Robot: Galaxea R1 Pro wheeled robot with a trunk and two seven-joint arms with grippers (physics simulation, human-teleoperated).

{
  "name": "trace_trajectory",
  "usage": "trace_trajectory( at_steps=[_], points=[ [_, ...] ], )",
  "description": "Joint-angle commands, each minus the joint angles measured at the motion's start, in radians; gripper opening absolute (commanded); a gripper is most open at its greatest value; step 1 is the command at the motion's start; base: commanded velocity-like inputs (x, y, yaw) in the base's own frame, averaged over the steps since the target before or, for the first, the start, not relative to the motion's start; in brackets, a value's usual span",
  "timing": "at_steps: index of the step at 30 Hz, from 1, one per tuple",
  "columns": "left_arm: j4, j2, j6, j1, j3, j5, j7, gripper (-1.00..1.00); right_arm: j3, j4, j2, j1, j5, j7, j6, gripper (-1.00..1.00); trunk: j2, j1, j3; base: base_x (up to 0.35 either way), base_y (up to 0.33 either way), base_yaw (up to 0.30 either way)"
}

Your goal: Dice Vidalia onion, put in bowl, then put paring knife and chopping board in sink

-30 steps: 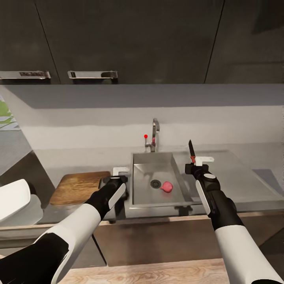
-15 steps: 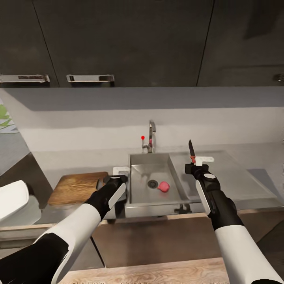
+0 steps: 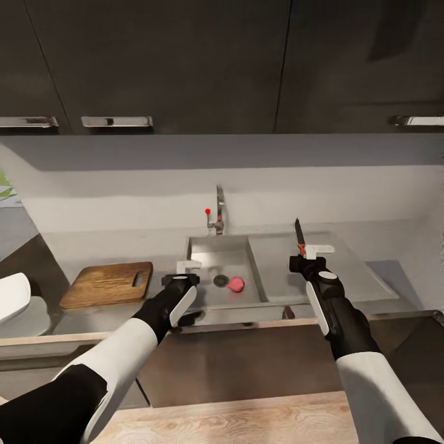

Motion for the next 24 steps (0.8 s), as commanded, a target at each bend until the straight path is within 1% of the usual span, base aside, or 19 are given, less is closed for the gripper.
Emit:
trace_trajectory(
  at_steps=[1,18,24],
  points=[
    [0.0,0.001,0.003,-0.001,-0.006,0.008,0.009,1.0,0.001,-0.001,-0.001,-0.001,0.0,-0.003,0.006,-1.0,-0.001,0.0,-0.001,0.028,-0.304,0.0],
    [0.004,0.001,0.003,-0.001,-0.006,0.009,0.009,1.0,0.001,-0.001,-0.001,-0.001,0.0,-0.003,0.006,-1.0,-0.001,0.0,-0.001,0.105,-0.306,0.0],
    [0.006,0.001,0.003,-0.001,-0.006,0.009,0.009,1.0,0.001,-0.001,-0.001,-0.001,0.001,-0.003,0.006,-1.0,-0.001,0.0,-0.001,0.032,-0.306,0.0]
  ],
)
